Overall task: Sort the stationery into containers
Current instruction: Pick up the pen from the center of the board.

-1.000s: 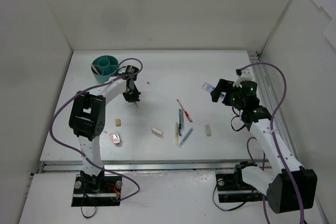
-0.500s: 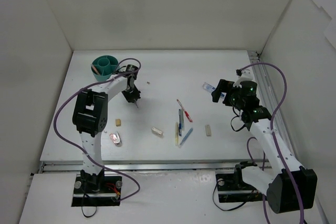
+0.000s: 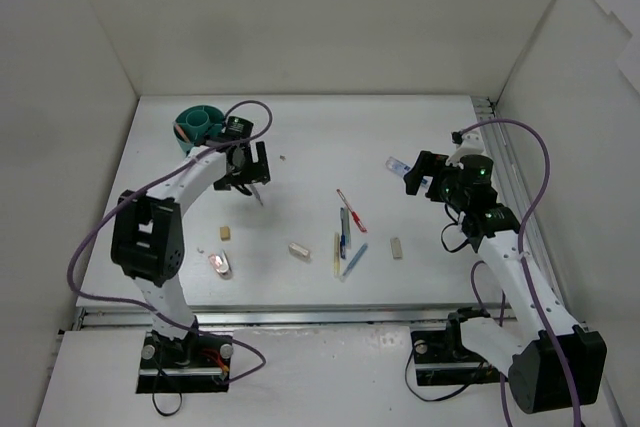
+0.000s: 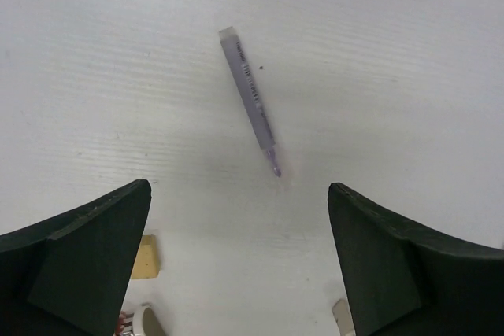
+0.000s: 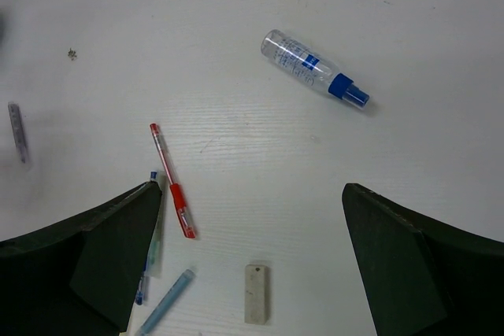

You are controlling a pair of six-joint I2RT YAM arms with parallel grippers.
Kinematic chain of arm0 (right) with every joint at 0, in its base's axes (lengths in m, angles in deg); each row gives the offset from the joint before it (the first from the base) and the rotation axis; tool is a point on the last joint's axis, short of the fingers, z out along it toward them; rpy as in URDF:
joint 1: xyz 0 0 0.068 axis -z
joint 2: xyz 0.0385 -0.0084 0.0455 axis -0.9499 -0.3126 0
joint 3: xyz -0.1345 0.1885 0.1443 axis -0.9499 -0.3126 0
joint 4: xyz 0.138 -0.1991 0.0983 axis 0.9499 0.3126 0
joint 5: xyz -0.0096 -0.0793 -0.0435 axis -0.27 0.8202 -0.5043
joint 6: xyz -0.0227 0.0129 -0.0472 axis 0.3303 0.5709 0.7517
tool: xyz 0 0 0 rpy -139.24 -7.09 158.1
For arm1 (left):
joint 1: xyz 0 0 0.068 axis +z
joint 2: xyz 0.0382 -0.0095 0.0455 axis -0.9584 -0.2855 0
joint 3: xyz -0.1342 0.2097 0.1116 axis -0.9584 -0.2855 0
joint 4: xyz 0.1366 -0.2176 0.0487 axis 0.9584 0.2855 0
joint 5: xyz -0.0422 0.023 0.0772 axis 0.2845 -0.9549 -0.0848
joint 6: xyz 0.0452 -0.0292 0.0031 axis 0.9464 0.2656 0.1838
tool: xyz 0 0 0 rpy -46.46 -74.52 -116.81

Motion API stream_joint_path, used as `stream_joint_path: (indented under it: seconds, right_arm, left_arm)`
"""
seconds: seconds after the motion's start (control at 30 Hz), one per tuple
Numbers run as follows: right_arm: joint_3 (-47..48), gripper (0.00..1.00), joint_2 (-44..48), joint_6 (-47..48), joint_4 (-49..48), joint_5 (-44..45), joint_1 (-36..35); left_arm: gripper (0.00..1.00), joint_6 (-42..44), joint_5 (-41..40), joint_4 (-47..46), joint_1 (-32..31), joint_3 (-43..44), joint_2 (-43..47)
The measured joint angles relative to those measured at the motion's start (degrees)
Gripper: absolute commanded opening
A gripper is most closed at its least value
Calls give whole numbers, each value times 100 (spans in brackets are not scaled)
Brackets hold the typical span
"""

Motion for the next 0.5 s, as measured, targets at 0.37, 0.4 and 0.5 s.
stream_joint_path:
  seconds: [0.37, 0.4, 0.5]
  right_arm:
    - [9, 98, -92, 131, 7, -317, 0]
    - [11, 98, -103, 142, -4, -372, 0]
    - [105, 98, -164, 195, 42, -455, 0]
  left_arm:
    - [98, 5219, 2039, -887, 61, -245, 1576]
    - [100, 5611, 2382, -708, 129, -76, 1429]
    - [100, 6826, 3250, 721, 361, 1655, 262]
